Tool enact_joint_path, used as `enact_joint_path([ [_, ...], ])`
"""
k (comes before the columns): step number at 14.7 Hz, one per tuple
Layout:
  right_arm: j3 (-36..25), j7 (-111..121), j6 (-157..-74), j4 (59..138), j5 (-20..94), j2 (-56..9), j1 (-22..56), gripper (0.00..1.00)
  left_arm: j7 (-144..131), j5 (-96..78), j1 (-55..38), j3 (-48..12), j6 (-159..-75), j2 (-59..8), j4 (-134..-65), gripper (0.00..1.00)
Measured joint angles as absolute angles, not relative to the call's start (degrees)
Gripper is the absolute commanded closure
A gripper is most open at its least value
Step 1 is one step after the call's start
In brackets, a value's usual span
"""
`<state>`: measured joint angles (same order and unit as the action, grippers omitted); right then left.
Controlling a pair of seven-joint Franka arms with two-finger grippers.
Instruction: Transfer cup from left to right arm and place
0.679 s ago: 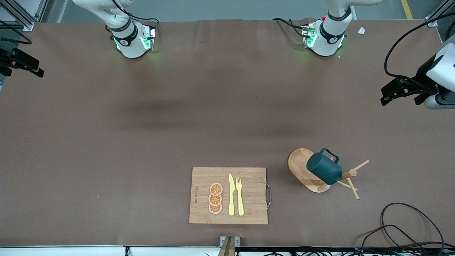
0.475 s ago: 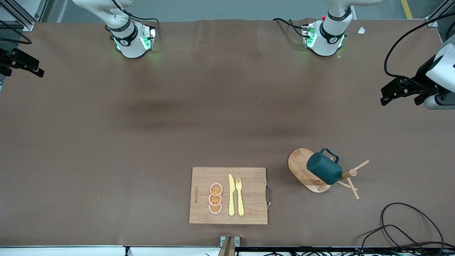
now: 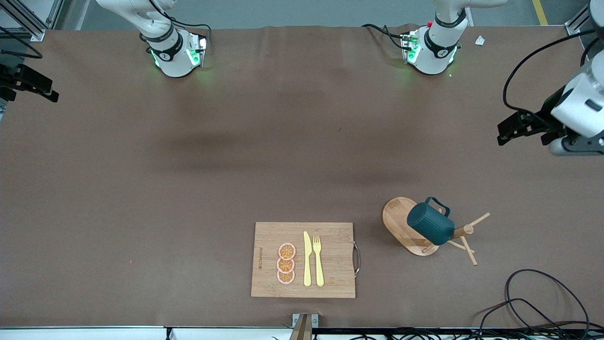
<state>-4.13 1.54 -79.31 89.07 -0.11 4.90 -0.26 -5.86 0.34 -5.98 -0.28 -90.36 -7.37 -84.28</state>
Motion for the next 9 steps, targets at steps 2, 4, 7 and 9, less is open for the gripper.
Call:
enact_joint_path([
  [2, -4.1, 1.5, -79.3, 89.1, -0.1, 4.9, -0.3, 0.0, -8.0, 0.3, -6.1, -0.4, -90.4, -9.9, -84.3, 0.0],
  [4, -4.1, 1.5, -79.3, 89.1, -0.1, 4.9, -0.3, 0.0, -15.2, 0.2, -6.2, -0.5, -91.0, -12.3, -84.0, 0.0],
  [7, -4.1, 1.5, -79.1, 89.1, -0.1, 4.9, -0.3, 0.0, -29.7, -1.2, -6.4, -0.9, -96.2, -16.3, -81.4, 0.0],
  [9, -4.1, 1.5, -79.1, 89.1, -0.1, 4.9, -0.3, 0.0, -39.1, -4.3, -6.5, -1.0, -101.4, -19.5, -79.5, 0.0],
])
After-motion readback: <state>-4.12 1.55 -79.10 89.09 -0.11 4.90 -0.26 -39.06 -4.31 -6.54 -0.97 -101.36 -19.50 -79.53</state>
